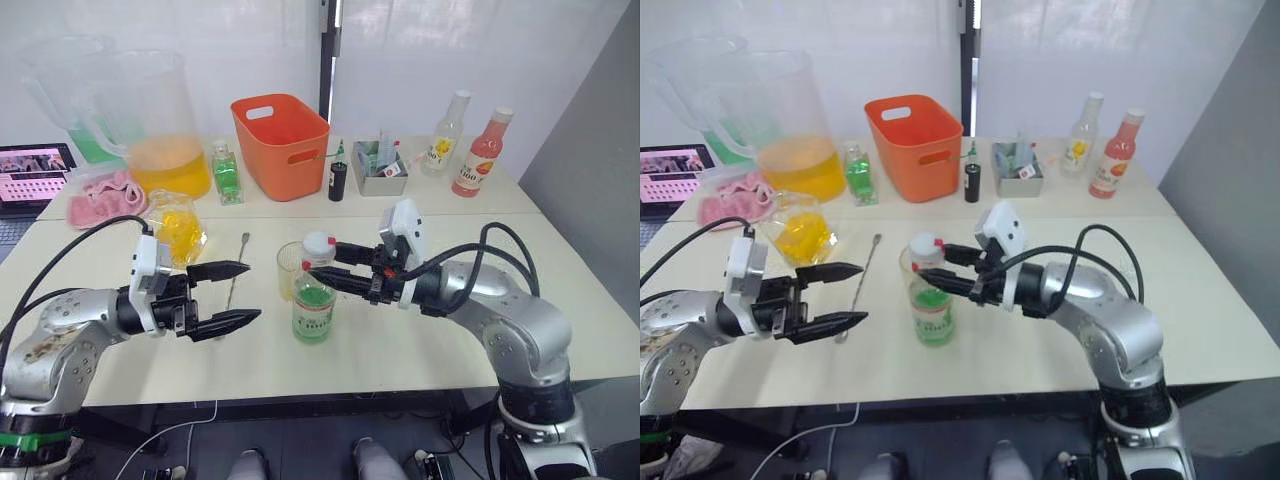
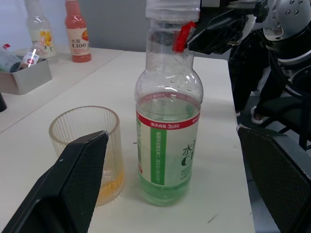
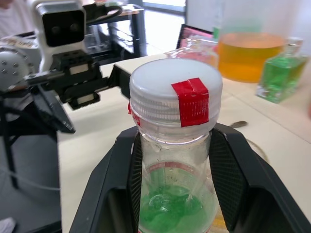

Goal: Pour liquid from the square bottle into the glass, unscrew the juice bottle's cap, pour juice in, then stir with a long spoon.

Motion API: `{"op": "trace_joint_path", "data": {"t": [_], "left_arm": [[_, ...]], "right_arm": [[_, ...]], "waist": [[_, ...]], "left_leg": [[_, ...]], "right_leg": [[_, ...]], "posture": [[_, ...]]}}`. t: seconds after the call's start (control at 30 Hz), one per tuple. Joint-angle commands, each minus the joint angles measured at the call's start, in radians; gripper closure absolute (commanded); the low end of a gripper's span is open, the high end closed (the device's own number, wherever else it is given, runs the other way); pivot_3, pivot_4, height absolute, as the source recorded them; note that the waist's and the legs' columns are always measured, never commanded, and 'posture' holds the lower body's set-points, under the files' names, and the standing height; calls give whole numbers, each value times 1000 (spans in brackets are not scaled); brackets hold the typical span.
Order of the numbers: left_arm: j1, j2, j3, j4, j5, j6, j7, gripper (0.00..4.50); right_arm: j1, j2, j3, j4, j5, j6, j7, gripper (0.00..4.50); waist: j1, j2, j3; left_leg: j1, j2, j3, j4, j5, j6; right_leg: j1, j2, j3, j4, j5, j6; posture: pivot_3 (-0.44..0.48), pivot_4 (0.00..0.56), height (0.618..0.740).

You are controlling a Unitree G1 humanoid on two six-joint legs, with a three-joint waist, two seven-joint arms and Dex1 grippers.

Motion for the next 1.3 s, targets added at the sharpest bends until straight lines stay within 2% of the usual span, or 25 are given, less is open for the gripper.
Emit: {"op": "trace_joint_path", "data": {"t": [0.03, 0.23, 0.5, 0.53, 0.57, 0.73, 0.87, 1.03, 1.17, 1.3], "left_arm": [[-51, -7, -26, 40, 17, -30, -51, 0], [-110, 1, -64, 116, 40, -29, -131, 0], [-142, 16, -74, 165, 60, -25, -195, 0], [-145, 17, -71, 171, 62, -27, -199, 0], [-147, 18, -69, 177, 66, -30, -204, 0], [-140, 28, -42, 171, 69, -34, -190, 0], [-94, 29, -7, 132, 62, -37, -157, 0], [9, 22, 60, 17, 57, -39, -62, 0], [99, 26, 119, -87, 32, -14, 8, 0], [158, 29, 160, -150, 18, 1, 51, 0]], "right_arm": [[22, 17, -33, -110, 34, 41, -100, 3040], [82, 49, -34, -198, 50, 110, -239, 3040], [140, 61, -10, -216, 88, 142, -302, 3040], [141, 59, -7, -217, 91, 141, -300, 2021], [144, 55, -6, -217, 95, 139, -294, 1704], [148, -53, -62, -180, 168, 121, -175, 28], [134, -211, -53, -88, 161, 36, 25, 28], [18, -314, 1, 135, 113, -158, 322, 28], [-84, -310, 80, 307, 37, -304, 489, 28], [-157, -283, 119, 411, 9, -360, 581, 28]], "waist": [[0, 0, 0], [-1, 0, 0], [0, 0, 0], [0, 0, 0], [0, 0, 0], [1, 0, 0], [2, 0, 0], [-5, 0, 0], [0, 0, 0], [6, 0, 0]], "left_leg": [[0, 0, 0, 0, 0, 0], [-3, 0, -1, 0, 0, 0], [-3, 0, -1, 1, 0, 1], [-3, 0, -1, 1, 0, 1], [-3, 0, -1, 1, 0, 1], [-4, 0, -1, 1, 1, 1], [-4, 0, -1, 1, 1, 1], [-3, 0, -1, 1, 1, 1], [-3, 0, -1, 2, 1, 1], [-4, 0, -2, 2, 1, 1]], "right_leg": [[0, 0, 0, 0, 0, 0], [-3, 0, 0, 1, 0, 0], [-3, 0, 0, 1, 0, 0], [-3, 0, 0, 1, 0, 0], [-2, 0, 0, 1, 0, 0], [-2, 0, 0, 1, 0, 0], [-2, 0, 0, 0, 0, 0], [-2, 0, 0, 1, 0, 0], [-2, 0, 0, 0, 0, 0], [-2, 0, -1, 0, 0, 0]], "posture": [[0, 150, 722], [0, 150, 722], [0, 150, 722], [0, 150, 722], [0, 150, 722], [0, 150, 722], [0, 150, 722], [0, 150, 722], [0, 150, 722], [0, 150, 722]]}}
